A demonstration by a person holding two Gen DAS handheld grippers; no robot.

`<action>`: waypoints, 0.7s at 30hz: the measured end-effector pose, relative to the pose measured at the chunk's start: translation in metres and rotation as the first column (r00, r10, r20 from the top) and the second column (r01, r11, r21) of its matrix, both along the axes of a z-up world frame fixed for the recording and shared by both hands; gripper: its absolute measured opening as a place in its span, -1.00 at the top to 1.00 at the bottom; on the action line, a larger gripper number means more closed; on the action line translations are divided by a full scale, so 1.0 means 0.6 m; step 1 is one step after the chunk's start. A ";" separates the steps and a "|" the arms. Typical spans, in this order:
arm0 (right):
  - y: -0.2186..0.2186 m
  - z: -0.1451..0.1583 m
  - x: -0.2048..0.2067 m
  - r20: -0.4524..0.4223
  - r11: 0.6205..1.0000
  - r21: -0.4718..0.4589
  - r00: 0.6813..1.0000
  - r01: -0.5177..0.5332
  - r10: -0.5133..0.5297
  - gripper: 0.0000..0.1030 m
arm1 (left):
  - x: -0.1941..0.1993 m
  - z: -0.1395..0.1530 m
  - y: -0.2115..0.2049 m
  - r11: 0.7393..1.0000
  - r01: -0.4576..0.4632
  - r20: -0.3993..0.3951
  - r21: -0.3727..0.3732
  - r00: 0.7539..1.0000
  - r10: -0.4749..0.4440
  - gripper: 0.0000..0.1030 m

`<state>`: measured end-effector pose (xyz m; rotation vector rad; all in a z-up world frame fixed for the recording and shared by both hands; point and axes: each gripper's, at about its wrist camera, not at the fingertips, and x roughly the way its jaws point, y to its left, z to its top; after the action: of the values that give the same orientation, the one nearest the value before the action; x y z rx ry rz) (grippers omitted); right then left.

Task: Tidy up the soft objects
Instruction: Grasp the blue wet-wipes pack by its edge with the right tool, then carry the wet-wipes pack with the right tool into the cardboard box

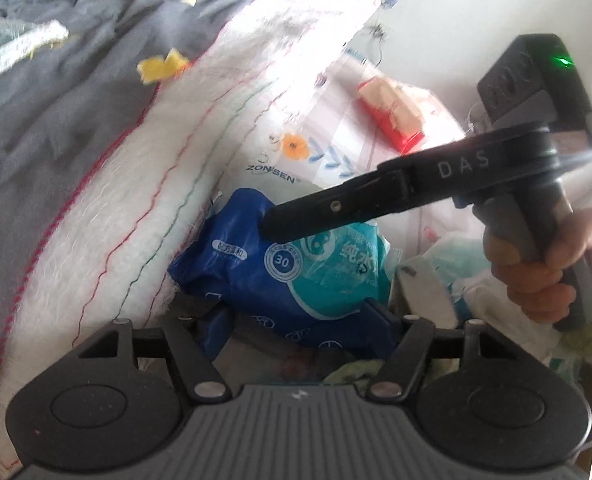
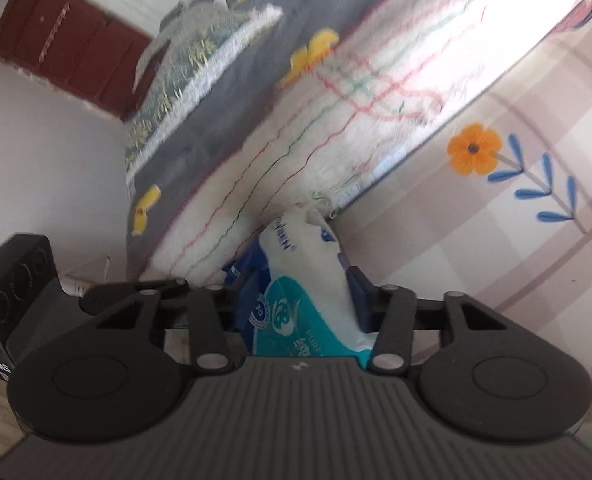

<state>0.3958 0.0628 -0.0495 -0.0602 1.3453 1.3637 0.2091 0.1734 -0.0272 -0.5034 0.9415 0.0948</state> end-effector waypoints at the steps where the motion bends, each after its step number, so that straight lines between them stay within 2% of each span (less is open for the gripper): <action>1: -0.003 0.013 -0.007 0.035 1.000 0.013 0.999 0.001 -0.001 0.14 | -0.001 0.005 -0.004 1.000 -0.003 0.015 0.004 1.000 0.003 -0.34; 6: -0.024 0.088 -0.037 0.183 0.997 0.070 0.982 0.026 -0.039 0.19 | -0.025 0.043 -0.013 1.000 -0.021 0.120 0.023 0.993 0.018 -0.34; 9: -0.037 0.130 -0.053 0.238 0.993 0.105 0.969 0.050 -0.074 0.21 | -0.040 0.070 -0.020 0.999 -0.030 0.180 0.029 0.983 0.024 -0.34; 14: -0.075 0.184 -0.072 0.244 0.983 0.146 0.959 0.109 -0.143 0.25 | -0.065 0.118 -0.037 0.999 -0.029 0.265 0.046 0.964 0.016 -0.35; 18: -0.116 0.220 -0.100 0.227 0.971 0.188 0.955 0.149 -0.191 0.27 | -0.090 0.150 -0.061 0.992 -0.038 0.318 0.116 0.948 -0.001 -0.34; 21: -0.142 0.239 -0.136 0.247 0.962 0.202 0.941 0.184 -0.232 0.27 | -0.104 0.170 -0.072 0.996 -0.024 0.337 0.089 0.941 -0.008 -0.35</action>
<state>0.3142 -0.0223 0.0941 0.0172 0.9715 1.2389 0.1464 0.1299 0.0749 -0.4214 0.5955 0.0566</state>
